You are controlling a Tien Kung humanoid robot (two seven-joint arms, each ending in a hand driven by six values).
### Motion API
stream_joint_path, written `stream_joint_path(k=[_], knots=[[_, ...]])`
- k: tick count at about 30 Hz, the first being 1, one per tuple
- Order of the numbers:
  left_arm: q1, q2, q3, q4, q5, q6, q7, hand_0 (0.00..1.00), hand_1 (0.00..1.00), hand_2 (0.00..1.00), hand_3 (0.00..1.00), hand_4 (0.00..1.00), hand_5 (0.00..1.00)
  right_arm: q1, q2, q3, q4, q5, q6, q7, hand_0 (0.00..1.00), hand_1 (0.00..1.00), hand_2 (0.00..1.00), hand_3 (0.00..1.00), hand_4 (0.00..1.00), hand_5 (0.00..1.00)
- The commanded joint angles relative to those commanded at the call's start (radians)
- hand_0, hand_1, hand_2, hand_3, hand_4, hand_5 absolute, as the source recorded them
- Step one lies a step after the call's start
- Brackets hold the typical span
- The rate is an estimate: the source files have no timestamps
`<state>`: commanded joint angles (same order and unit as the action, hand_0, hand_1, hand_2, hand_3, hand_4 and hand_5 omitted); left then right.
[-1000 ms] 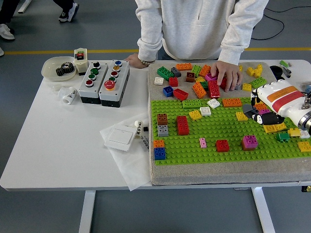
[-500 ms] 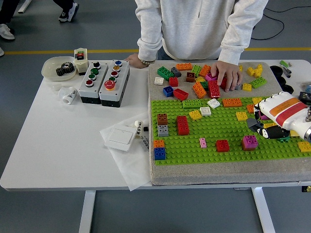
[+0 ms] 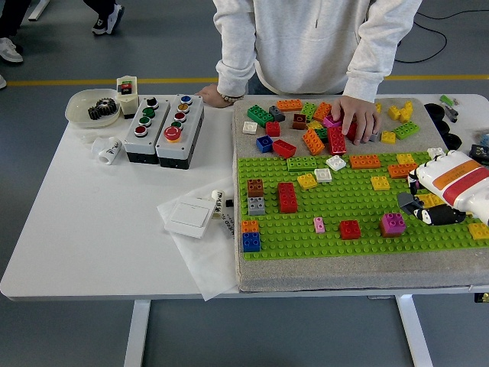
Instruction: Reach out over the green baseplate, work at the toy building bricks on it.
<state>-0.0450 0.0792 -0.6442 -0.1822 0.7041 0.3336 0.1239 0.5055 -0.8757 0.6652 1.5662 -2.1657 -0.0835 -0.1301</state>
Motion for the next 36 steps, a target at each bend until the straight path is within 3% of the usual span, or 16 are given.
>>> stream_joint_path(k=[36], knots=[[0.003,0.001,-0.019,-0.003,0.04,-0.003,0.014,0.72,0.734,0.78,0.611,0.654,0.637,0.024,0.033,-0.071,-0.002,0.01,-0.011,0.01,0.437,0.445,0.504,0.489,0.72,0.391]])
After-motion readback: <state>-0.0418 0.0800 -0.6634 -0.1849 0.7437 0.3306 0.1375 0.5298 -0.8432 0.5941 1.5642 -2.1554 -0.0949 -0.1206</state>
